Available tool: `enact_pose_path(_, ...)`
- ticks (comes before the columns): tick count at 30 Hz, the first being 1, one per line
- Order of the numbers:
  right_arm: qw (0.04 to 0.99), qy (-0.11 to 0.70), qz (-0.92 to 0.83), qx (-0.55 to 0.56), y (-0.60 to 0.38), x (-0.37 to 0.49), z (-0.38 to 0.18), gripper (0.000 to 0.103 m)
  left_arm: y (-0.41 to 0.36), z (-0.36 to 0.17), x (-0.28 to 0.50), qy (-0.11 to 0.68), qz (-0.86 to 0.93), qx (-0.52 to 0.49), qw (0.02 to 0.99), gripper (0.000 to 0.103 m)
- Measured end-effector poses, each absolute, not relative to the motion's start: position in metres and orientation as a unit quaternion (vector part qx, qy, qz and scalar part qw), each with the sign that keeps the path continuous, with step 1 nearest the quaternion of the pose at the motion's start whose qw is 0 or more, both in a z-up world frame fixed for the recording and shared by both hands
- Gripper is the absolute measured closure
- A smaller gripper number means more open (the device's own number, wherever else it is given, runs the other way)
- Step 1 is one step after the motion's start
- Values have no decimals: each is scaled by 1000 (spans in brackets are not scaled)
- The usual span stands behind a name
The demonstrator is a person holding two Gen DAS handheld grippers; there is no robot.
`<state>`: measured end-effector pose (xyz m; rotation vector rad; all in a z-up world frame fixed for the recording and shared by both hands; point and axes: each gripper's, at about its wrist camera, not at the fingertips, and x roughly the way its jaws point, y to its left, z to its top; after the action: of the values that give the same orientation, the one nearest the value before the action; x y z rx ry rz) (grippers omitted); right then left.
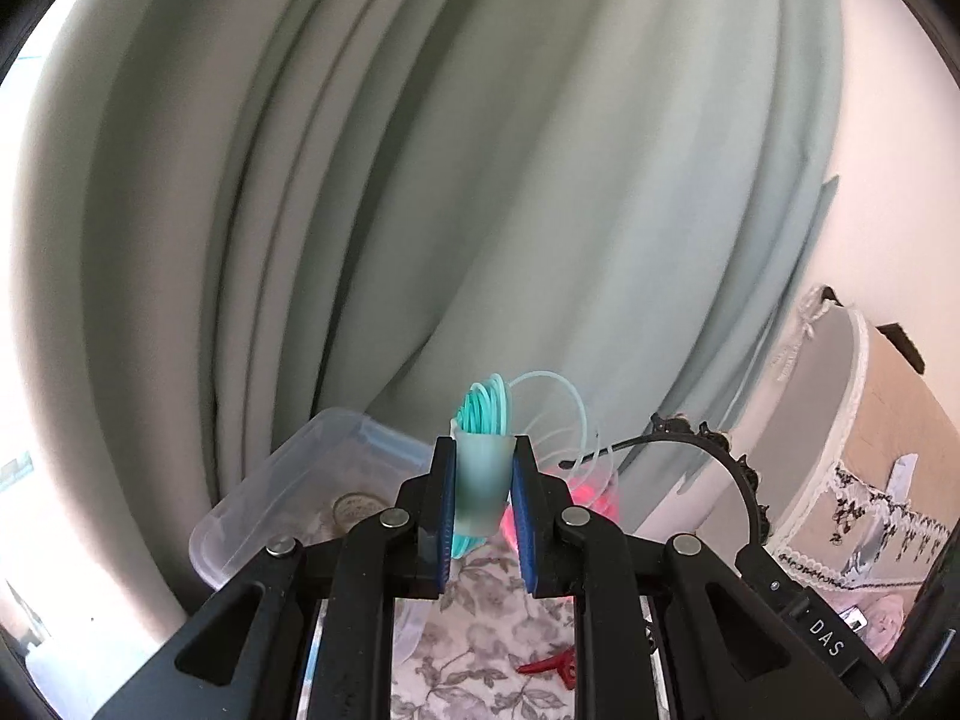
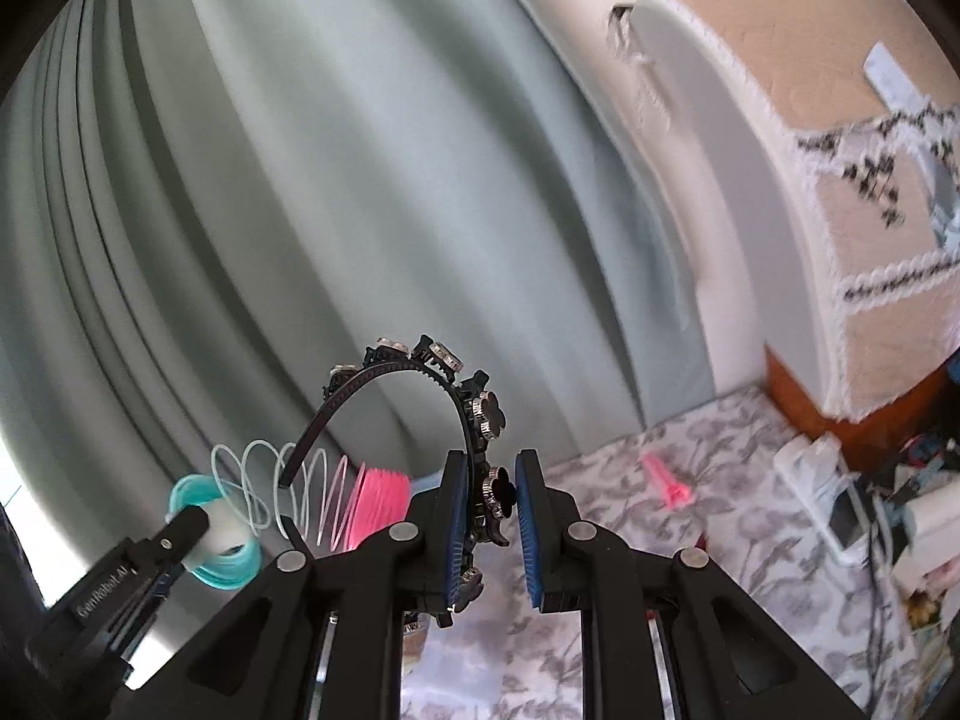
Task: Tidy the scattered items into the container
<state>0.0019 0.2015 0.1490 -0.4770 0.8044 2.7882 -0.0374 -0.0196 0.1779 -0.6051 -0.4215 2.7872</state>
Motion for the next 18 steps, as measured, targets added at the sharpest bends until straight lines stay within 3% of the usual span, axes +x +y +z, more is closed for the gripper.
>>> enact_pose_path(18, 93, 241, 939, -227, 177, -23, 113, 85, -58, 130, -62, -158, 952, -250, 76, 85)
